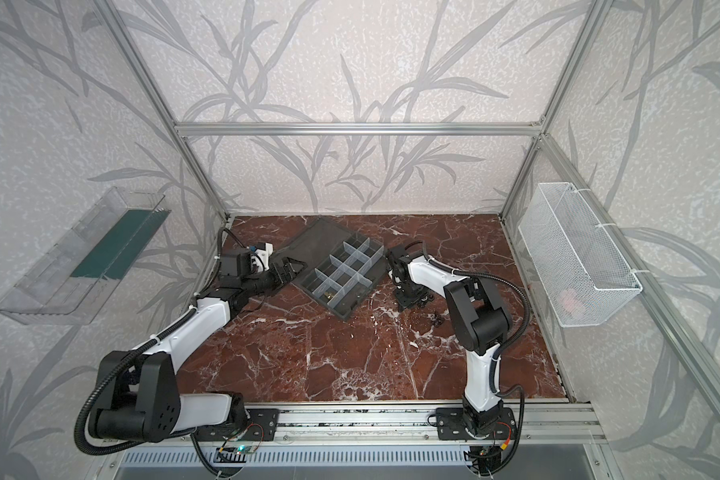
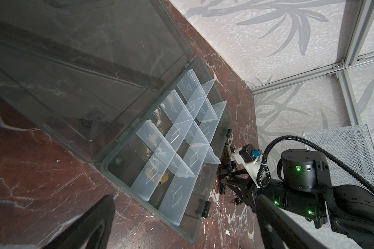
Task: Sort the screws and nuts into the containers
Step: 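Lower the right gripper and grasp a second brass wing nut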
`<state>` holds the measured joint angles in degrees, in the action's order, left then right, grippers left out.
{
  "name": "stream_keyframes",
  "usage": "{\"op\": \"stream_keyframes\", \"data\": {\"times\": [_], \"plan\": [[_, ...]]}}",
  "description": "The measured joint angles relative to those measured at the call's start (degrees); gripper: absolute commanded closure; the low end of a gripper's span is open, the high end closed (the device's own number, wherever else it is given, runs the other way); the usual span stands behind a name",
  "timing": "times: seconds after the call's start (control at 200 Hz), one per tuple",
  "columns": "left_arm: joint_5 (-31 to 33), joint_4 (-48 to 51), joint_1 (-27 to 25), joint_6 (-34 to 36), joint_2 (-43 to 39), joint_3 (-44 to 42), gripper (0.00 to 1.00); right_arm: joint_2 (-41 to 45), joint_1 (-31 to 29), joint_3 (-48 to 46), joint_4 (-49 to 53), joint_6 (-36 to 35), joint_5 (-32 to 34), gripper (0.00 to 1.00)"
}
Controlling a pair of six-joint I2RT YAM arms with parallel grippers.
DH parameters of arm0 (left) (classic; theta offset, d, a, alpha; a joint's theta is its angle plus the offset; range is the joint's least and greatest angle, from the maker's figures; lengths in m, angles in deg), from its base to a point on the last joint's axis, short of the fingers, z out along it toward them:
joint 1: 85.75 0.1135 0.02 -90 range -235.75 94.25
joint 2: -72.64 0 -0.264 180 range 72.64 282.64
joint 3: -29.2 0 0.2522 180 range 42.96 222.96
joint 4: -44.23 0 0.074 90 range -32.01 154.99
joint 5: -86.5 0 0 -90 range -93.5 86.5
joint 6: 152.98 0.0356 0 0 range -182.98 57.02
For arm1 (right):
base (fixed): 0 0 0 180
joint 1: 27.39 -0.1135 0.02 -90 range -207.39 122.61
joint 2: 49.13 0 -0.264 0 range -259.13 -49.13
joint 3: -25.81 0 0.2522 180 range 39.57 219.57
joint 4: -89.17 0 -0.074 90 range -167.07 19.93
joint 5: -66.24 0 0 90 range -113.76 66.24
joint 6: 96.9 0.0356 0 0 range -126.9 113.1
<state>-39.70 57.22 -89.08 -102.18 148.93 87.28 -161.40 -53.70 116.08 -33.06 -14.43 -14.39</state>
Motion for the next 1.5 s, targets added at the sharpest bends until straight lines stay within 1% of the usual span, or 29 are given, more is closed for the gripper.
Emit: {"op": "stream_keyframes", "data": {"times": [0.245, 0.585, 0.785, 0.865, 0.99, 1.075, 1.34, 1.499], "plan": [[0.02, 0.0, 0.0, 0.0, -0.02, 0.0, 0.01, 0.13, 0.13, 0.15, 0.02, 0.46, -1.6, 0.73], [0.04, -0.02, 0.0, 0.02, -0.02, 0.0, 0.01, 1.49, 0.48, -1.31, -0.31, 1.62, -3.48, 0.73], [0.02, -0.09, 0.0, 0.0, -0.02, 0.0, 0.01, 2.49, 0.44, -2.56, -0.17, 2.14, -5.66, 0.68], [0.0, -0.09, 0.0, 0.0, -0.02, 0.0, 0.0, 2.67, 0.44, -2.78, 0.02, 2.19, -6.23, 0.63], [-0.09, -0.11, 0.0, 0.0, -0.02, 0.0, 0.0, 2.67, 0.42, -2.8, 0.2, 2.29, -6.71, 0.62], [-0.13, -0.13, 0.0, -0.02, -0.02, 0.0, 0.01, 2.67, 0.44, -2.82, 0.17, 2.38, -6.82, 0.62], [-0.17, -0.57, -0.02, -0.02, 0.13, 0.0, 0.01, 2.71, 0.44, -2.82, 0.2, 2.58, -6.8, 0.71], [-0.35, -1.03, -0.02, -0.04, 0.63, 0.0, 0.01, 3.17, 0.42, -3.28, 0.31, 2.99, -6.91, 0.73]]}}
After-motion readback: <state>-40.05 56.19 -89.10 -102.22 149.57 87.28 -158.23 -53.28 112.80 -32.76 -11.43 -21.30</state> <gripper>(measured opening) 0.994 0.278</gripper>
